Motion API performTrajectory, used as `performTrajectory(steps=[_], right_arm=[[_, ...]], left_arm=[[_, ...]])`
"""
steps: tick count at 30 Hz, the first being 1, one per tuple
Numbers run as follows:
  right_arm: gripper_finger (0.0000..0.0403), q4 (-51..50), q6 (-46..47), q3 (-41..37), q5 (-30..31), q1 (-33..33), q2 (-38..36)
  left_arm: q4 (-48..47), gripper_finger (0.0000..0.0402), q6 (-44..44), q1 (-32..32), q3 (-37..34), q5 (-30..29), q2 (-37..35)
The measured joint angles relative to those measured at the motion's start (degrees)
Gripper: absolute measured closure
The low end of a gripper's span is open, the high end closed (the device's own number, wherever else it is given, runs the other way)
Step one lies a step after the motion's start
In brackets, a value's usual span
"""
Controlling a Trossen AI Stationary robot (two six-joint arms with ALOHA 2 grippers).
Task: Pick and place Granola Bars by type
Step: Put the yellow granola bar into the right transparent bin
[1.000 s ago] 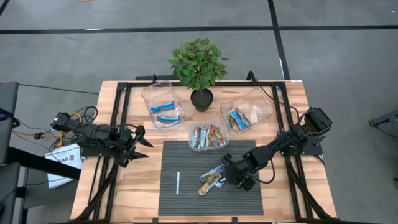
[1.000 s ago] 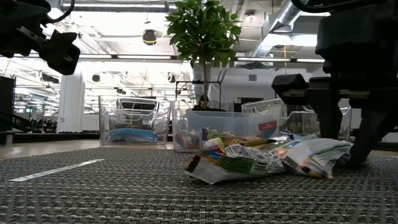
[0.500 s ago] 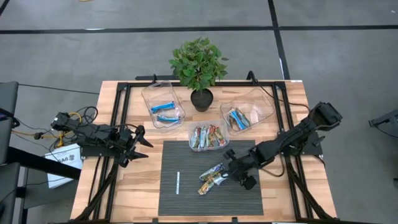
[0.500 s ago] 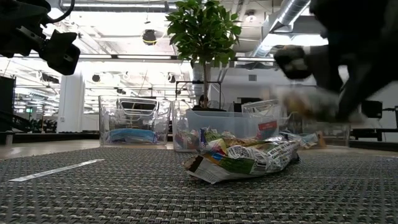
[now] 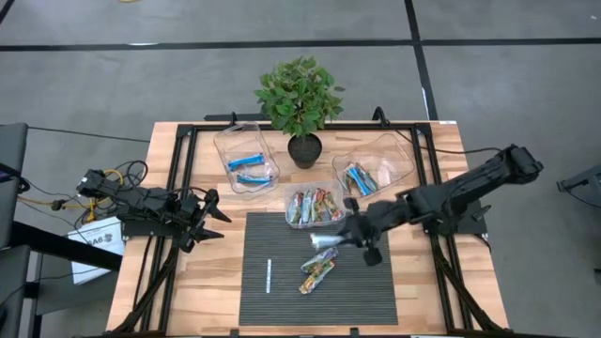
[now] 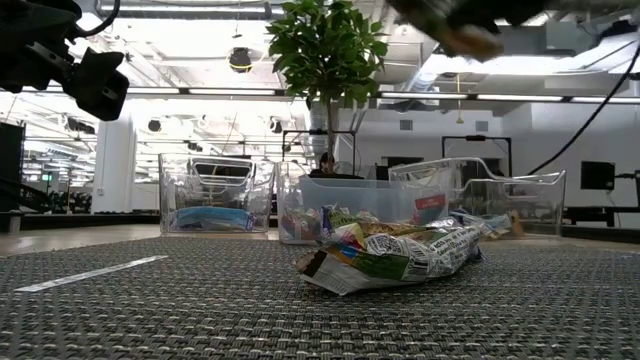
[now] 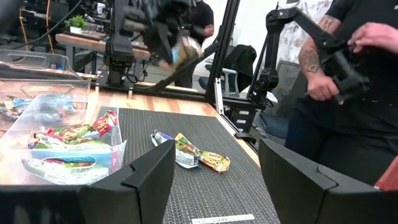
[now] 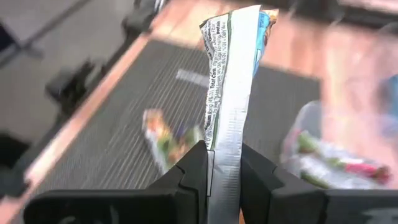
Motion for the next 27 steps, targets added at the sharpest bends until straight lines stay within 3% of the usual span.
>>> performTrajectory(steps=[13,27], right_arm=[[0.0345,10.5,3.5,0.0,0.0,-7.5,-8.9],[0.0345,7.6,9.0,0.0,0.1,-19.3,-8.5]], left_arm=[[0.0,0.0178,0.0,0.0,0.0,0.0,0.0],[0.0,0.0178,0.0,0.0,0.0,0.0,0.0]])
